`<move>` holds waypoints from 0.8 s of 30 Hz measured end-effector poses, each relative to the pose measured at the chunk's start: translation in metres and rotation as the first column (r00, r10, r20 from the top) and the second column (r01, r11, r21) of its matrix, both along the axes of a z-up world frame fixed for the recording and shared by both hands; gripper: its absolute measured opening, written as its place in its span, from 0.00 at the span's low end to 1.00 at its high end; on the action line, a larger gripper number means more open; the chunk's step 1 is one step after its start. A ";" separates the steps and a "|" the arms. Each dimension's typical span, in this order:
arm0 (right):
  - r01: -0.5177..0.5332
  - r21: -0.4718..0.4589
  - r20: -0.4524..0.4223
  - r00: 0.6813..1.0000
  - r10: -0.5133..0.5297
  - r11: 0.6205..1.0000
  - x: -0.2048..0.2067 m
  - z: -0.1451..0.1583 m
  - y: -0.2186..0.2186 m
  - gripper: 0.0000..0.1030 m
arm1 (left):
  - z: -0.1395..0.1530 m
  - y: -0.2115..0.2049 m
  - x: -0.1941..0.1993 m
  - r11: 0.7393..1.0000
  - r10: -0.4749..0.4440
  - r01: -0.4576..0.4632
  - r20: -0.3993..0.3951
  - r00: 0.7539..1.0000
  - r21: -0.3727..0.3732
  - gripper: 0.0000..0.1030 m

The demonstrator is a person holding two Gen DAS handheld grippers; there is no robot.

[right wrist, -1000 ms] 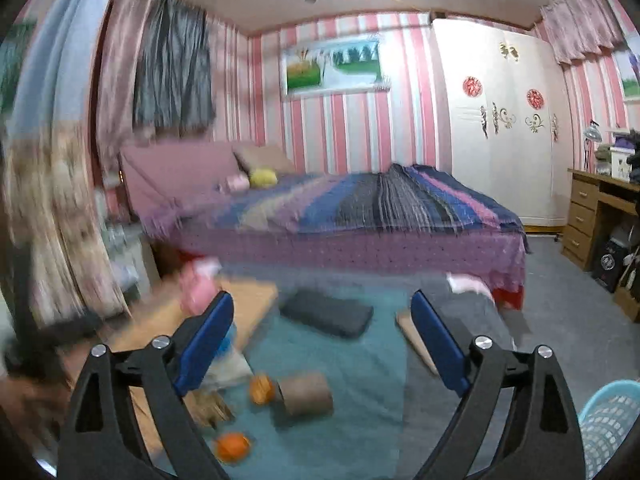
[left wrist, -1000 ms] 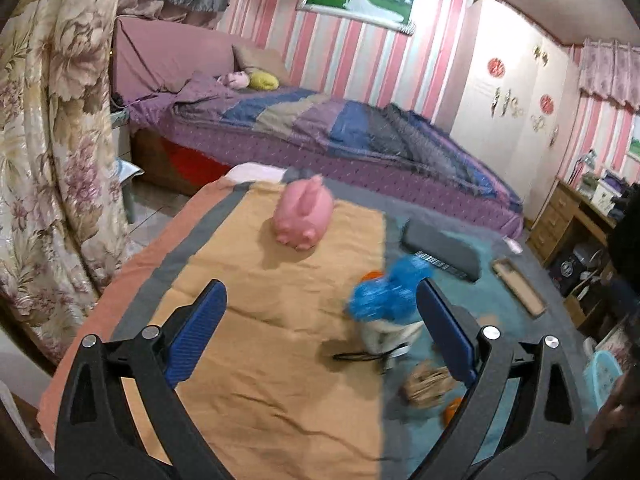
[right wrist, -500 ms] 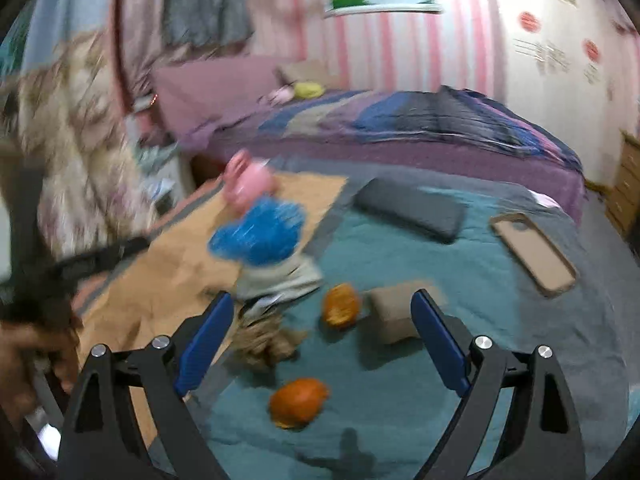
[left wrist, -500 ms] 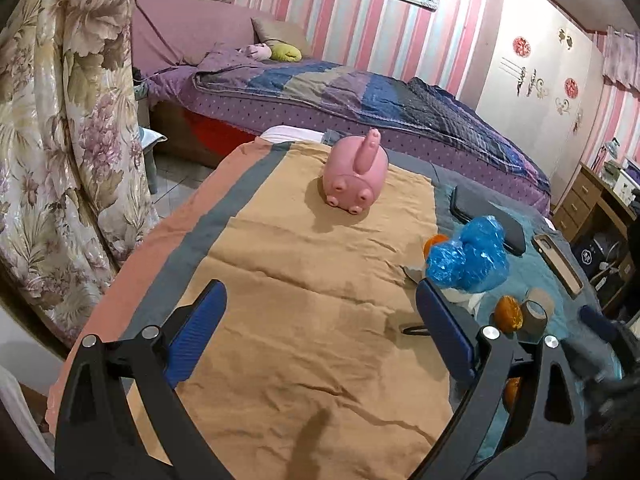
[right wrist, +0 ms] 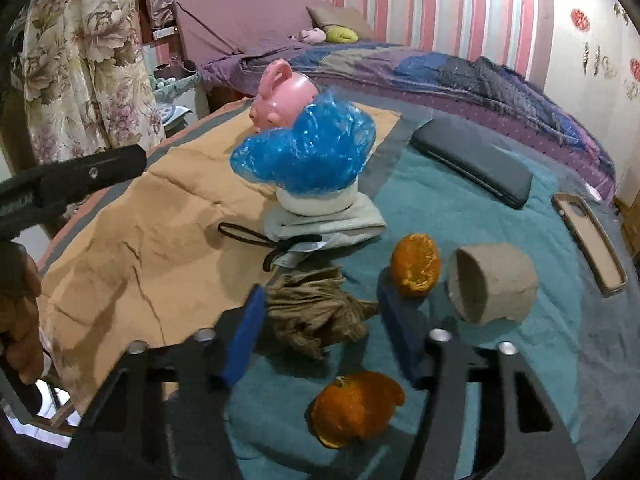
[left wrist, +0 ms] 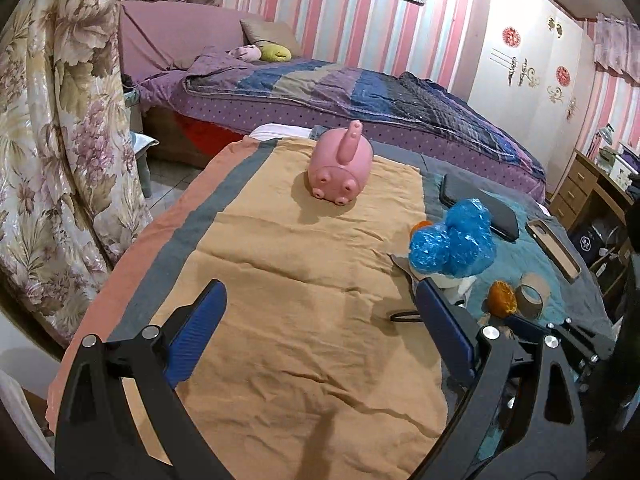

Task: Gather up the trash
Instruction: 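Grasp the orange peel with the left gripper while the right gripper grasps the crumpled brown cloth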

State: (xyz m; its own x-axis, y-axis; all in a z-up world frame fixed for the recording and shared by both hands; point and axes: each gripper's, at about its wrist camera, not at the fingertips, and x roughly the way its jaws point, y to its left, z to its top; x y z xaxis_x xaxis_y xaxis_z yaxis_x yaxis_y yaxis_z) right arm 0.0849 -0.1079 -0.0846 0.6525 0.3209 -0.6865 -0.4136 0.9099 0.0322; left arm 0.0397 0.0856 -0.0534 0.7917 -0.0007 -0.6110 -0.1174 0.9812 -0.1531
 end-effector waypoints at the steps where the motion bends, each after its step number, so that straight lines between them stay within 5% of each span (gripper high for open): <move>1: 0.000 0.031 0.004 1.000 0.000 1.000 -0.001 0.007 -0.006 0.42 | 0.000 -0.002 0.000 1.000 -0.006 0.006 -0.001 1.000 0.002 0.90; 8: 0.132 0.210 0.133 0.978 -0.162 0.969 -0.012 0.056 -0.083 0.42 | -0.003 -0.042 0.002 0.991 -0.134 0.134 -0.009 0.991 0.021 0.90; 11: 0.198 0.234 0.125 0.965 -0.231 0.952 -0.013 0.058 -0.113 0.42 | -0.015 -0.082 0.004 0.949 -0.315 0.313 -0.061 0.947 -0.028 0.90; 13: 0.222 0.232 0.123 0.959 -0.255 0.947 -0.015 0.059 -0.126 0.42 | -0.024 -0.114 0.002 0.899 -0.438 0.436 -0.097 0.894 -0.048 0.90; 17: 0.235 0.215 0.131 0.955 -0.267 0.948 -0.019 0.063 -0.145 0.42 | -0.036 -0.154 -0.002 0.865 -0.491 0.500 -0.147 0.859 0.033 0.89; 19: 0.245 0.209 0.129 0.953 -0.275 0.947 -0.020 0.062 -0.154 0.42 | -0.042 -0.166 0.001 0.866 -0.480 0.496 -0.174 0.860 0.061 0.84; 24: 0.250 0.215 0.127 0.951 -0.281 0.944 -0.026 0.065 -0.169 0.42 | -0.053 -0.180 0.011 0.849 -0.485 0.518 -0.235 0.842 0.104 0.48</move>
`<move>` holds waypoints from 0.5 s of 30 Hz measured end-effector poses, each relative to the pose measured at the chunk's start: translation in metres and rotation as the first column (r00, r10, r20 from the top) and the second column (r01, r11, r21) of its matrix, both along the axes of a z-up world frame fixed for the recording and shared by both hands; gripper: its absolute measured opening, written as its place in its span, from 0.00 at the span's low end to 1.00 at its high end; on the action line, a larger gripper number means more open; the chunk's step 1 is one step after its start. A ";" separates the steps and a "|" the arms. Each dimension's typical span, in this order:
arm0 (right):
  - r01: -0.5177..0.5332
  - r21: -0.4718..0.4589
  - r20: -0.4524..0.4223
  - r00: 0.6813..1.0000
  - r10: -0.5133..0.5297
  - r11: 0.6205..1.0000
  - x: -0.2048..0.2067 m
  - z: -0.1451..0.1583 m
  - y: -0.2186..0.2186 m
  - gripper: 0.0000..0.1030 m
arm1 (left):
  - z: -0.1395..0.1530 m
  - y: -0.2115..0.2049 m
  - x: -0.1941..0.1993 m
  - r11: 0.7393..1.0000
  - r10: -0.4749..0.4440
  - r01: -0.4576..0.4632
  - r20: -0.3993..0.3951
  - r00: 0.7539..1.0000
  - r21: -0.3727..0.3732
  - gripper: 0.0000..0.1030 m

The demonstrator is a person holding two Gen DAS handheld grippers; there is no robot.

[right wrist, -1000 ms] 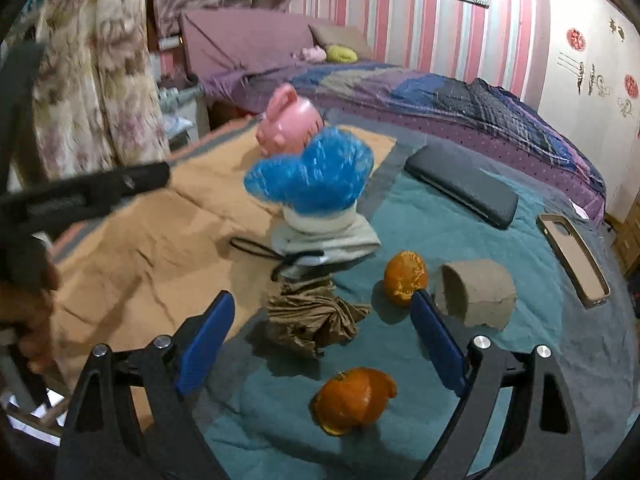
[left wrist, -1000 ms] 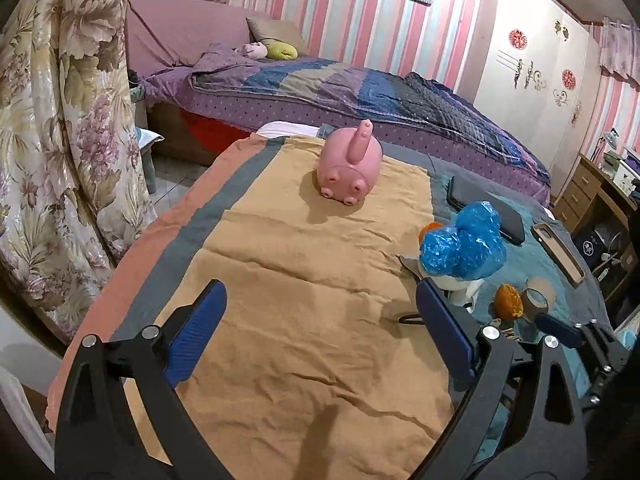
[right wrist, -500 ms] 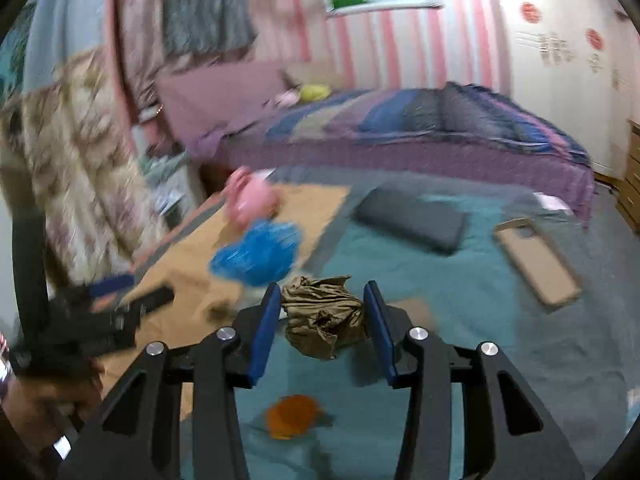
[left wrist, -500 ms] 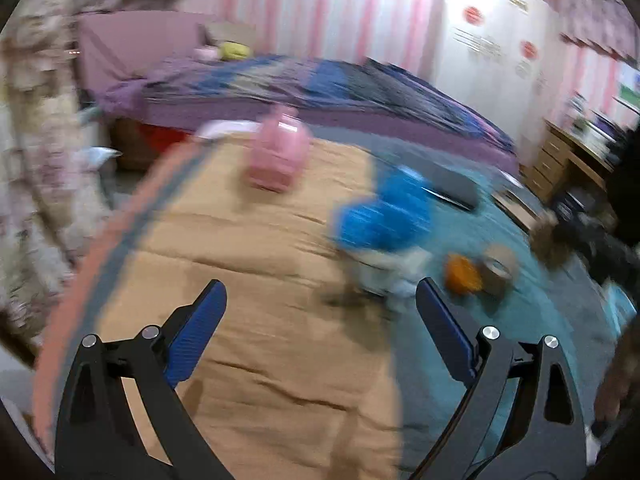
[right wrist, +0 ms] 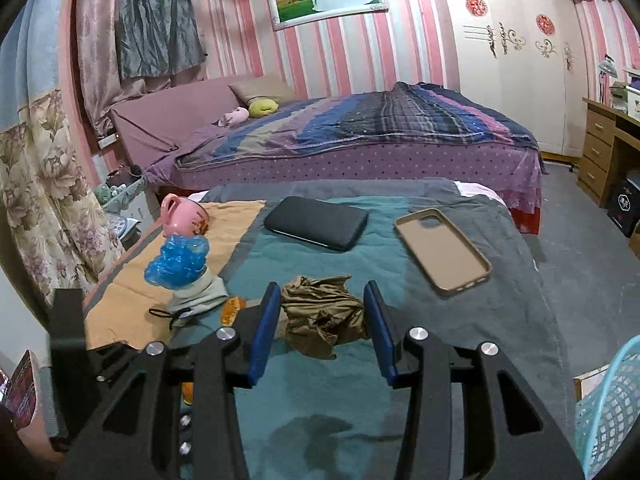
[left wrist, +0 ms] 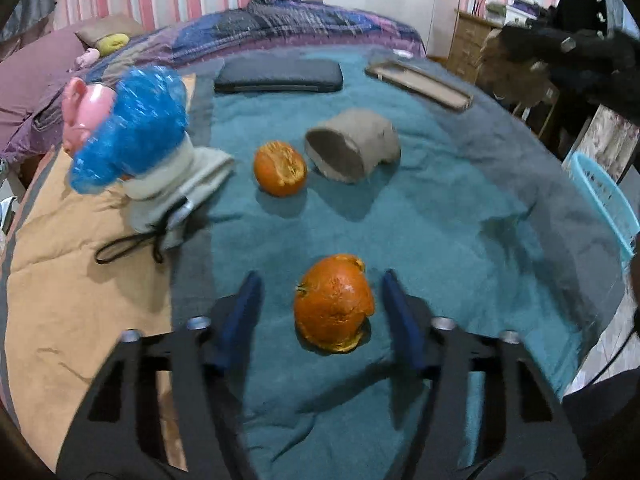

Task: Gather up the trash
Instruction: 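Grasp the orange peel with the left gripper while the right gripper grasps the crumpled brown cloth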

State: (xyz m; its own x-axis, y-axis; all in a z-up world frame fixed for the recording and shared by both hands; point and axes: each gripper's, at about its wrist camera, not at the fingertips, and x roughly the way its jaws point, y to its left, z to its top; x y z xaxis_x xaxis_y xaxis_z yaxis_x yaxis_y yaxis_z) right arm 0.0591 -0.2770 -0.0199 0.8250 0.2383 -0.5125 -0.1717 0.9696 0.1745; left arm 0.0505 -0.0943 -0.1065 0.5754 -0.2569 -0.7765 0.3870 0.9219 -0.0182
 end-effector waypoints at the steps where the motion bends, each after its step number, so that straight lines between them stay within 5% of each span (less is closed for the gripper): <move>1: -0.002 -0.007 0.008 1.000 0.002 1.000 -0.005 0.002 -0.002 0.42 | 0.001 -0.001 0.000 1.000 -0.004 0.004 0.002 1.000 0.001 0.40; 3: -0.002 -0.012 0.015 1.000 0.002 1.000 -0.009 0.003 -0.005 0.42 | 0.007 0.000 0.000 1.000 -0.001 0.001 0.005 1.000 -0.009 0.26; 15: 0.084 -0.001 0.107 0.991 -0.083 0.996 -0.048 0.030 -0.029 0.42 | 0.060 0.018 -0.003 0.986 0.087 -0.067 0.134 0.987 -0.152 0.25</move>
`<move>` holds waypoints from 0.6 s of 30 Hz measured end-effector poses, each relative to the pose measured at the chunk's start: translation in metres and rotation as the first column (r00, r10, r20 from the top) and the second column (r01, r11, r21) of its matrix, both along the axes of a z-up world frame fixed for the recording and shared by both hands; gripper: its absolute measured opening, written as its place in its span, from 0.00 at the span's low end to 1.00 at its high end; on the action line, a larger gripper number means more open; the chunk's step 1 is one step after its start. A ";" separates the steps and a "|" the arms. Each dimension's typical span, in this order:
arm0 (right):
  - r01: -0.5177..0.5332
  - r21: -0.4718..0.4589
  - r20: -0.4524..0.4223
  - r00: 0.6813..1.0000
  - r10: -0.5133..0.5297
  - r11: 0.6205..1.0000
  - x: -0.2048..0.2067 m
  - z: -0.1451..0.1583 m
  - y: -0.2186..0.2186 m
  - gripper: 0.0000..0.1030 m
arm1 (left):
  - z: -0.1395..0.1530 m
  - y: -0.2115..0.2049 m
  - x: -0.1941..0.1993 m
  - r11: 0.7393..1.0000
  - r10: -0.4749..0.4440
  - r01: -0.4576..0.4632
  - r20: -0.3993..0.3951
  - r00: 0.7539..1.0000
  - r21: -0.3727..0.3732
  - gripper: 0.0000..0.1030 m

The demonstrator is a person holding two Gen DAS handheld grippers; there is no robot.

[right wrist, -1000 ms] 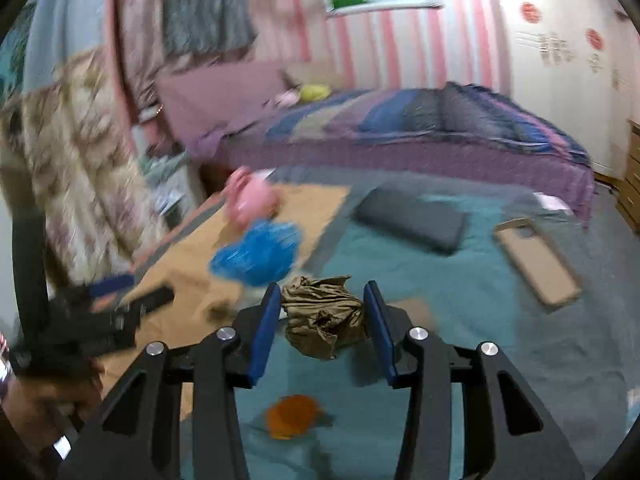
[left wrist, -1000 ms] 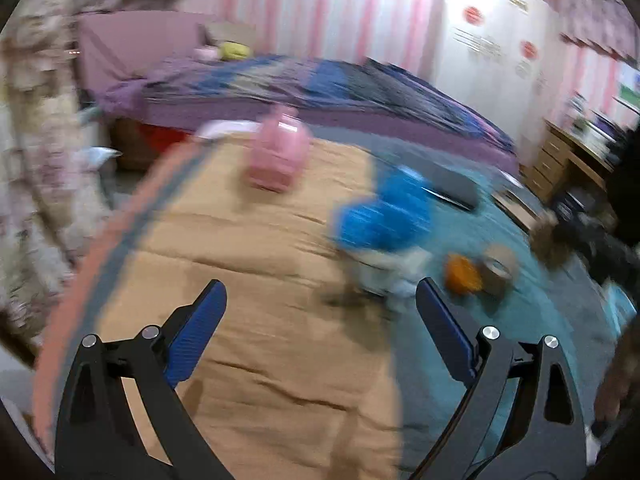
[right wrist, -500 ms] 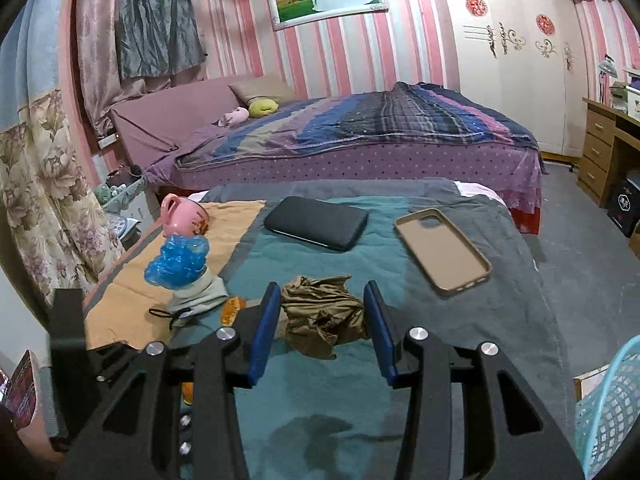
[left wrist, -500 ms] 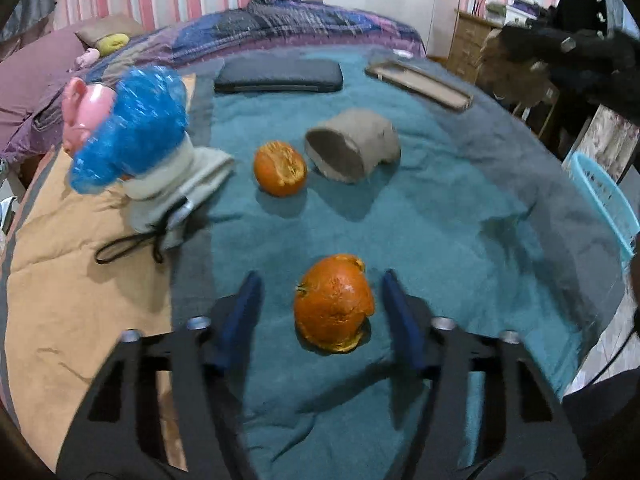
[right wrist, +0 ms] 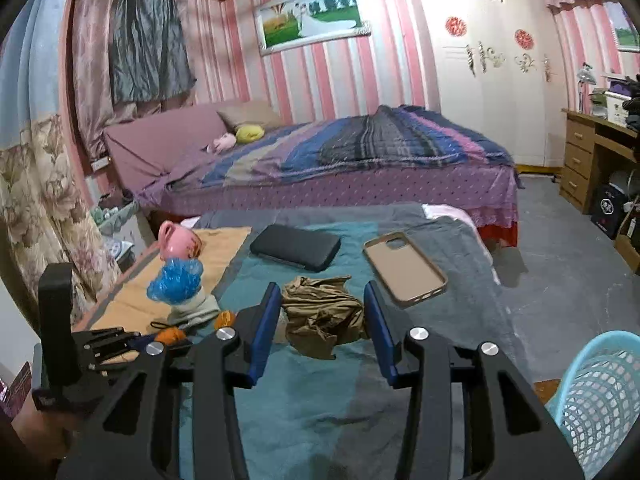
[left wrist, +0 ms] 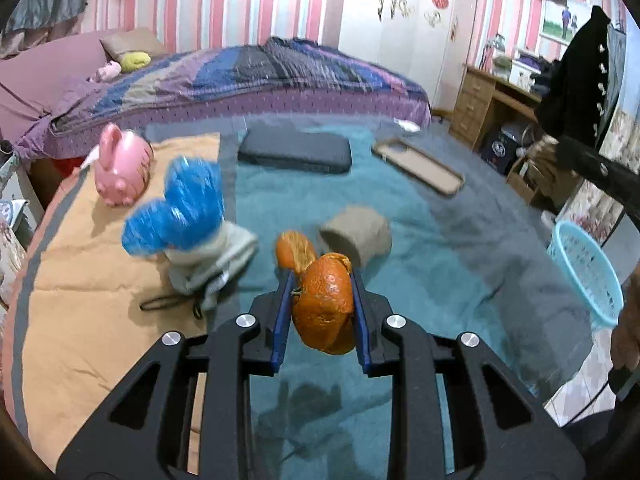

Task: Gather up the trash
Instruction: 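Grasp the orange peel with the left gripper while the right gripper grasps the crumpled brown cloth, then carry the orange peel and brown cloth in both grippers to the wastebasket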

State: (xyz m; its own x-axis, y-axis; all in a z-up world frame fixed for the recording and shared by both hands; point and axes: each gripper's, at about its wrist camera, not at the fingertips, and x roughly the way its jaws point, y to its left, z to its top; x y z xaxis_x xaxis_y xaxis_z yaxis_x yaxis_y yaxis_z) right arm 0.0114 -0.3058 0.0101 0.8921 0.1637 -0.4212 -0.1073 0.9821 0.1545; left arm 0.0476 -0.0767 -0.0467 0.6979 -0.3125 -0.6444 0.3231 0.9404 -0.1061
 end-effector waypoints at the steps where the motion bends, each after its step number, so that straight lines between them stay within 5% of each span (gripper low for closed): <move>1: 0.008 -0.008 0.009 1.000 -0.007 1.000 -0.003 0.003 -0.002 0.42 | 0.002 -0.001 0.000 1.000 0.003 -0.003 0.005 1.000 -0.008 0.25; 6: 0.113 -0.042 0.043 0.993 -0.112 0.993 -0.026 0.010 -0.031 0.42 | 0.010 -0.013 -0.004 1.000 -0.001 0.002 0.036 0.999 -0.029 0.25; 11: 0.177 0.065 0.052 0.982 -0.180 0.982 -0.046 0.018 -0.079 0.42 | 0.017 -0.024 -0.010 0.999 -0.029 0.031 0.047 0.998 -0.044 0.25; 18: 0.253 0.049 0.086 0.963 -0.257 0.966 -0.062 0.033 -0.113 0.42 | 0.037 -0.041 -0.016 0.995 -0.033 0.040 0.083 0.996 -0.087 0.25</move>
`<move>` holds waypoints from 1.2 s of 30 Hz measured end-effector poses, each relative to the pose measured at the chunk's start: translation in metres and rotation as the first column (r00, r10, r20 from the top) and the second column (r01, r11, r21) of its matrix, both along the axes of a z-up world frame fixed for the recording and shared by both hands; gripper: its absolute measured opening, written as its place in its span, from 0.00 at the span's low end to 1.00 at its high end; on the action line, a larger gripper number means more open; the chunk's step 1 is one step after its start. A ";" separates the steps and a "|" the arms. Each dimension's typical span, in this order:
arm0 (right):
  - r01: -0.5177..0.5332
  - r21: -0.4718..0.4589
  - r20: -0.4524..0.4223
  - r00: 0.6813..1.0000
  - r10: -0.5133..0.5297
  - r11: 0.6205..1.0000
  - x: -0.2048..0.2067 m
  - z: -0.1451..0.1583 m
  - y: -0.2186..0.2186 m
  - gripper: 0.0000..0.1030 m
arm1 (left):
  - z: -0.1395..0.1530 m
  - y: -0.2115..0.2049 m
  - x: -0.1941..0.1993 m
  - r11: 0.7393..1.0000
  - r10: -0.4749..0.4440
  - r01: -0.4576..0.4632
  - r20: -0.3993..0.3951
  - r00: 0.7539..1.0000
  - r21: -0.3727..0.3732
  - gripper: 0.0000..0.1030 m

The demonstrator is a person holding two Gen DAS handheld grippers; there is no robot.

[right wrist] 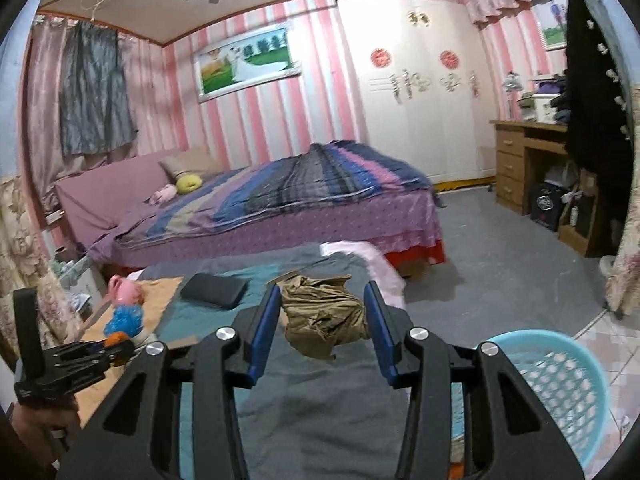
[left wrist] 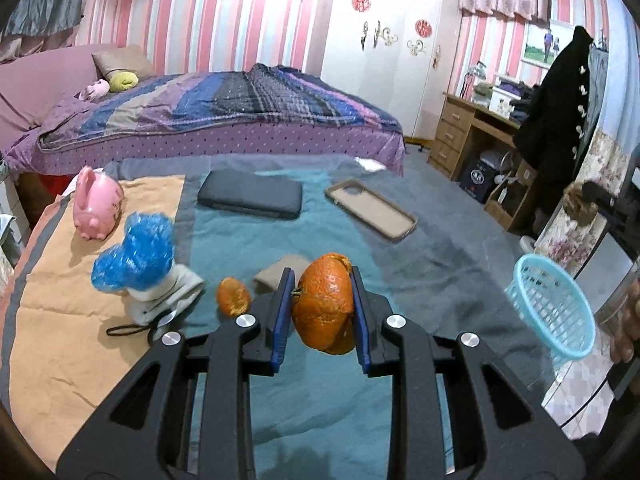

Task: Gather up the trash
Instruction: 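Carry the orange peel and brown cloth in both grippers to the wastebasket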

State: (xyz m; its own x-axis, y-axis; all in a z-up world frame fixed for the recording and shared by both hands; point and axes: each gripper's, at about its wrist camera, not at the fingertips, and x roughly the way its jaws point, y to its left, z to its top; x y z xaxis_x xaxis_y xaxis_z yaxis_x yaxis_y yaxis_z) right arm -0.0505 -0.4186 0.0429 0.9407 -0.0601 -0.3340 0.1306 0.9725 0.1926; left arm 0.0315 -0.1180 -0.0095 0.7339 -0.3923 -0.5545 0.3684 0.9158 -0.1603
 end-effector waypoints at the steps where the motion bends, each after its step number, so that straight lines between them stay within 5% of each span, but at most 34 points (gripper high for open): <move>1: 0.007 -0.003 0.001 1.000 -0.007 1.000 0.000 0.001 -0.003 0.42 | 0.002 -0.004 0.000 1.000 0.000 0.000 0.004 1.000 -0.002 0.25; 20: 0.191 0.032 -0.015 0.981 -0.191 0.981 -0.028 0.008 -0.074 0.42 | 0.046 -0.135 -0.009 0.982 -0.188 0.189 0.045 0.981 -0.011 0.25; 36: 0.291 0.113 -0.030 0.957 -0.290 0.950 -0.044 0.002 -0.116 0.43 | 0.063 -0.204 -0.031 0.946 -0.324 0.324 0.067 0.944 0.017 0.25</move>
